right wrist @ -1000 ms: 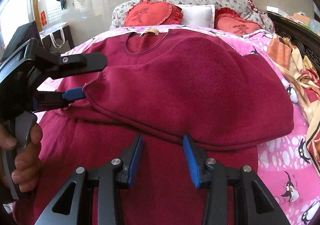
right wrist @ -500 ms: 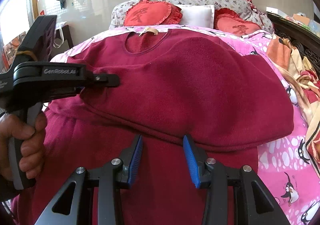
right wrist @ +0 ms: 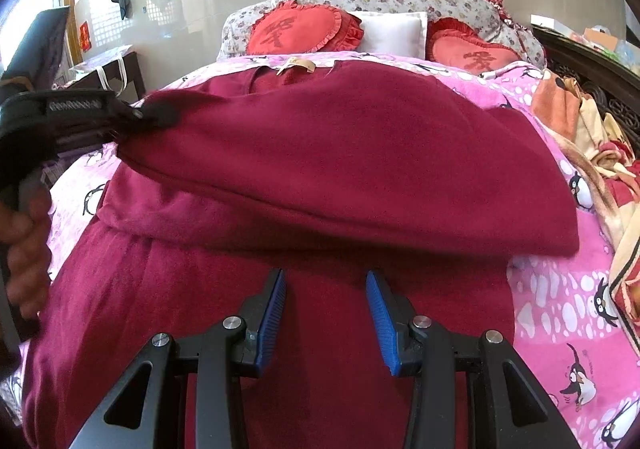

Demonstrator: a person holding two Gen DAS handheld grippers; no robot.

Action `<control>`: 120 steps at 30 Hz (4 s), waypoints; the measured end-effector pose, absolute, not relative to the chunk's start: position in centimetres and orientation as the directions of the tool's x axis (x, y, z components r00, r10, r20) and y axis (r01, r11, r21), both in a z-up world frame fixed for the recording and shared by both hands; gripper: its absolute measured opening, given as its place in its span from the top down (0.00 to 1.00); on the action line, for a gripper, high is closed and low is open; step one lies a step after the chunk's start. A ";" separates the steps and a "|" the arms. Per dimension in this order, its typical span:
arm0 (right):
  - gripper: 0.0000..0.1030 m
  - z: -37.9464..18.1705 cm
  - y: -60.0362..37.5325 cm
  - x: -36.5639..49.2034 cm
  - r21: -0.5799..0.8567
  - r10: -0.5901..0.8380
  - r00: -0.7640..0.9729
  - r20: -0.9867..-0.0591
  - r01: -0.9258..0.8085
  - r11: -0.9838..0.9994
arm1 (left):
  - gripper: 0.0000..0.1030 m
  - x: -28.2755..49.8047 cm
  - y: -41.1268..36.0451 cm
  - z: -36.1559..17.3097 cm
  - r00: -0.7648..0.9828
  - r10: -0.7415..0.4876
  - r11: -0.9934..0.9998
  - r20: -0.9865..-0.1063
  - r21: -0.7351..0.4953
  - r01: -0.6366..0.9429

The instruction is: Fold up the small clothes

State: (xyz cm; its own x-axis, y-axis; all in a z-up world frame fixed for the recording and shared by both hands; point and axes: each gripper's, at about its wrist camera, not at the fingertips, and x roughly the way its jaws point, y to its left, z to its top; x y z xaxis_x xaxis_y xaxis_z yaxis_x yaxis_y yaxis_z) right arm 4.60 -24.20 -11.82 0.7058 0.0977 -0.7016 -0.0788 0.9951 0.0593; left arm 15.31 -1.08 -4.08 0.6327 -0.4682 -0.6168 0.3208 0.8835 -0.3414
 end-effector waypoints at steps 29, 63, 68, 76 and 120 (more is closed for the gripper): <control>0.61 -12.2 -24.2 4.8 0.058 0.097 0.696 -0.712 -0.080 0.995 | 0.65 16.0 5.6 -3.7 0.762 -0.177 0.970 -0.623 -0.239 0.030; 0.98 -6.1 -33.6 8.1 0.174 0.081 0.760 -0.645 0.043 0.984 | 0.51 15.5 1.1 -9.6 0.707 -0.229 0.973 -0.669 -0.177 0.147; 1.00 -10.7 -34.5 10.0 0.130 0.044 0.672 -0.739 0.078 0.988 | 0.50 15.5 1.1 -9.6 0.706 -0.239 0.971 -0.667 -0.188 0.151; 1.00 -10.3 -33.9 10.7 0.069 0.017 0.653 -0.757 0.055 0.996 | 0.43 15.5 1.0 -9.5 0.701 -0.254 0.967 -0.666 -0.187 0.172; 0.82 -12.0 -27.2 10.2 0.143 0.168 0.687 -0.706 -0.094 0.985 | 0.35 15.8 0.3 -9.6 0.693 -0.239 0.971 -0.680 -0.163 0.175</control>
